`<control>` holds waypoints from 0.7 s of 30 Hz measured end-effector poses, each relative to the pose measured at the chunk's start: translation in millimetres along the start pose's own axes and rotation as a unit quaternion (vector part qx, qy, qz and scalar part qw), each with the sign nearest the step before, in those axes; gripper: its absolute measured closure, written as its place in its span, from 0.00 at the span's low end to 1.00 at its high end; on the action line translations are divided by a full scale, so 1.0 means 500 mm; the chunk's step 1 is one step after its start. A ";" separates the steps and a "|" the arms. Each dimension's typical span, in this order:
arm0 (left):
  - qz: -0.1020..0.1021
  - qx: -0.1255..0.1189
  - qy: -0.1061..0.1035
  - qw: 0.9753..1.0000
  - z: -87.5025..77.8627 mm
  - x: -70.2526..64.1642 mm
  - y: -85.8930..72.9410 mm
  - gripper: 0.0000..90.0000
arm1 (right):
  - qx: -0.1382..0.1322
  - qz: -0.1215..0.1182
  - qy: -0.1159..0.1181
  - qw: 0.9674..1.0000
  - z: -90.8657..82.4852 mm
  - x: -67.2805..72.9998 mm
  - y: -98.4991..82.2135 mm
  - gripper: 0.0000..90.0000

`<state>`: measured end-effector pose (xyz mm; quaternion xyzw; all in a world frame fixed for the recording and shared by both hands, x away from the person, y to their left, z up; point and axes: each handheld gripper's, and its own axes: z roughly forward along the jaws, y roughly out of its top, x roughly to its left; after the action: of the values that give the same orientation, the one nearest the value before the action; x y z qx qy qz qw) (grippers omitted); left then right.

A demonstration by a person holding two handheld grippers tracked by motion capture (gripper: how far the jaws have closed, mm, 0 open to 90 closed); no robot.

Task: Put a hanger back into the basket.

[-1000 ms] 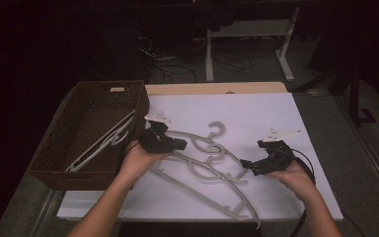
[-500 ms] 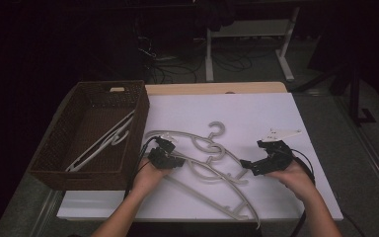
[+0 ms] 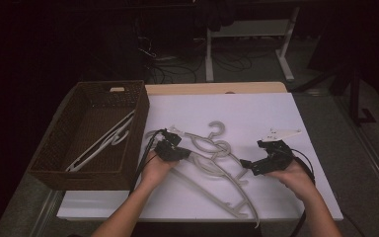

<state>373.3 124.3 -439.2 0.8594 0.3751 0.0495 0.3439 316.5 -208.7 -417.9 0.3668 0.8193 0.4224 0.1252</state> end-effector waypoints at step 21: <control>0.019 0.000 0.015 1.000 0.077 0.030 0.120 1.00 | -0.002 0.002 0.001 1.000 -0.001 -0.005 -0.001 0.01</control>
<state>433.8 84.0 -433.4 0.8654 0.3644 0.0690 0.3369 317.7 -211.2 -418.3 0.3678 0.8177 0.4249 0.1248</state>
